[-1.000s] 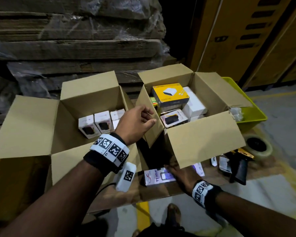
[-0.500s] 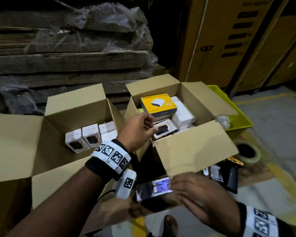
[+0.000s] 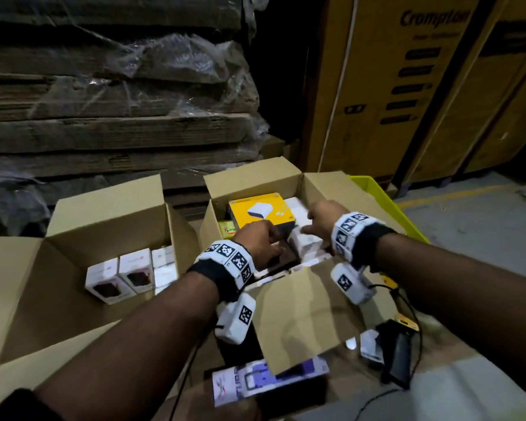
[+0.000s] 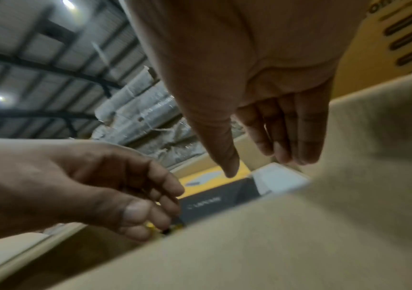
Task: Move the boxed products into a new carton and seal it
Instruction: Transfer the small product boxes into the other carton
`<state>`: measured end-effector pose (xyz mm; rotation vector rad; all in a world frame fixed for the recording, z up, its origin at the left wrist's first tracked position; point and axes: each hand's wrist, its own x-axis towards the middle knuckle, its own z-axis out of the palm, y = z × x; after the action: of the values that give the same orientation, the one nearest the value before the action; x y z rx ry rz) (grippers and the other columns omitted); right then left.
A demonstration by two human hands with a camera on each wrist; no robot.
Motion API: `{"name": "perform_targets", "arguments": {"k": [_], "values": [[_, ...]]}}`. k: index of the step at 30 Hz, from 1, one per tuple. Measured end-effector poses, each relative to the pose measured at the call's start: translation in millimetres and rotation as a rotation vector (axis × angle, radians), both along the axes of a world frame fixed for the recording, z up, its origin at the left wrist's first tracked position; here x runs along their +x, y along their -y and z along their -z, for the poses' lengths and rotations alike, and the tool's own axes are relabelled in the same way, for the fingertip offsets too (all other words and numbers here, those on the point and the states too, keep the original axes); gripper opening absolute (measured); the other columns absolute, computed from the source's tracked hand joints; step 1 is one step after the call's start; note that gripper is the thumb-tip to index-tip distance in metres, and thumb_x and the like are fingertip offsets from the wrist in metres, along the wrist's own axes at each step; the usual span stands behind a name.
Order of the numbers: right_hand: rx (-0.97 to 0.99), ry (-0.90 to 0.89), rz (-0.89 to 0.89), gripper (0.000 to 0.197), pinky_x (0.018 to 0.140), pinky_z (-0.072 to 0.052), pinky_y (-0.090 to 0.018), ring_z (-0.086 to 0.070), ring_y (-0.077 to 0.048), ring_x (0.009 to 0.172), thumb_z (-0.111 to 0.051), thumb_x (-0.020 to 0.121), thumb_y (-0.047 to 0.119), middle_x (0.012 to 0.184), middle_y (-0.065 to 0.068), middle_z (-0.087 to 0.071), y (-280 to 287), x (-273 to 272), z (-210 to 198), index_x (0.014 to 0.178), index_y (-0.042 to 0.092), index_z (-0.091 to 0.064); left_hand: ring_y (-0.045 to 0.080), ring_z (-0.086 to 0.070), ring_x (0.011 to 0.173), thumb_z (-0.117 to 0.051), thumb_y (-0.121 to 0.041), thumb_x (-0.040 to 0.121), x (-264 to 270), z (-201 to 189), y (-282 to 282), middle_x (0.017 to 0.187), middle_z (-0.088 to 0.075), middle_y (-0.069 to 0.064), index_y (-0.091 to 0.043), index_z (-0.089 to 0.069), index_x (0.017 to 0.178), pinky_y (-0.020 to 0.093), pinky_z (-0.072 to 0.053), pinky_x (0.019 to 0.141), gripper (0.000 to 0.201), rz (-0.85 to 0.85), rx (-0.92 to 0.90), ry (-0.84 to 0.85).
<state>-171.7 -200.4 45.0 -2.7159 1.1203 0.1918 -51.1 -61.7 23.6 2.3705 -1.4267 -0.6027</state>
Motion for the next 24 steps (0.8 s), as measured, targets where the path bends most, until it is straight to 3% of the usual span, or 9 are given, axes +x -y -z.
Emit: {"name": "perform_targets", "arguments": {"k": [3,6,9,12,16,20,24], "values": [[0.074,-0.136,0.001,0.057,0.083,-0.046,-0.031,-0.06,-0.03,0.109,-0.069,0.082,0.048,0.12,-0.014,-0.062,14,12,18,0.117,0.004,-0.058,0.029,-0.06,0.112,-0.071,-0.039,0.086,0,10,12,0.12,-0.066,0.007,-0.016,-0.063,0.121,0.034,-0.05,0.089,0.042,0.019,0.093,0.046],[0.137,-0.205,-0.002,0.057,0.085,-0.046,-0.032,-0.06,-0.029,0.111,-0.068,0.082,0.049,0.124,-0.014,-0.061,18,22,29,0.119,0.006,-0.059,0.028,-0.056,0.12,-0.07,-0.042,0.086,3,21,17,0.132,-0.058,0.007,-0.017,-0.05,0.135,0.04,-0.047,0.097,0.059,0.001,0.16,0.05],[0.251,-0.143,0.024,0.055,0.092,-0.044,-0.035,-0.054,-0.032,0.12,-0.073,0.082,0.037,0.129,-0.017,-0.057,21,25,39,0.124,0.004,-0.058,0.028,-0.054,0.12,-0.071,-0.04,0.085,8,23,18,0.133,-0.056,0.008,-0.016,-0.048,0.134,0.037,-0.047,0.095,0.059,-0.026,0.155,0.06],[0.282,-0.168,0.014,0.05,0.091,-0.044,-0.036,-0.055,-0.034,0.118,-0.07,0.084,0.037,0.128,-0.017,-0.059,22,28,45,0.121,0.005,-0.06,0.027,-0.055,0.119,-0.072,-0.039,0.085,11,19,20,0.131,-0.057,0.008,-0.015,-0.049,0.133,0.033,-0.046,0.09,0.059,-0.034,0.114,0.049],[0.197,-0.246,-0.027,0.051,0.096,-0.044,-0.039,-0.054,-0.033,0.119,-0.063,0.087,0.045,0.129,-0.014,-0.059,15,31,47,0.123,0.009,-0.061,0.027,-0.054,0.121,-0.072,-0.041,0.084,10,20,19,0.135,-0.056,0.007,-0.016,-0.047,0.137,0.036,-0.048,0.094,0.064,-0.035,0.131,0.019],[0.163,-0.201,0.095,0.088,0.105,-0.037,-0.046,-0.041,-0.041,0.129,-0.08,0.07,0.046,0.142,-0.024,-0.039,12,37,53,0.137,0.002,-0.042,0.027,-0.055,0.12,-0.075,-0.039,0.083,5,24,17,0.133,-0.059,0.007,-0.014,-0.055,0.133,0.035,-0.048,0.095,0.059,-0.013,0.125,-0.019],[0.071,-0.176,0.157,0.086,0.101,-0.038,-0.035,-0.046,-0.028,0.125,-0.06,0.083,0.063,0.136,-0.015,-0.043,2,36,47,0.135,0.0,-0.034,0.026,-0.053,0.124,-0.079,-0.038,0.08,2,28,12,0.137,-0.056,0.006,-0.012,-0.054,0.135,0.032,-0.045,0.099,0.066,-0.031,0.101,-0.052]]}}
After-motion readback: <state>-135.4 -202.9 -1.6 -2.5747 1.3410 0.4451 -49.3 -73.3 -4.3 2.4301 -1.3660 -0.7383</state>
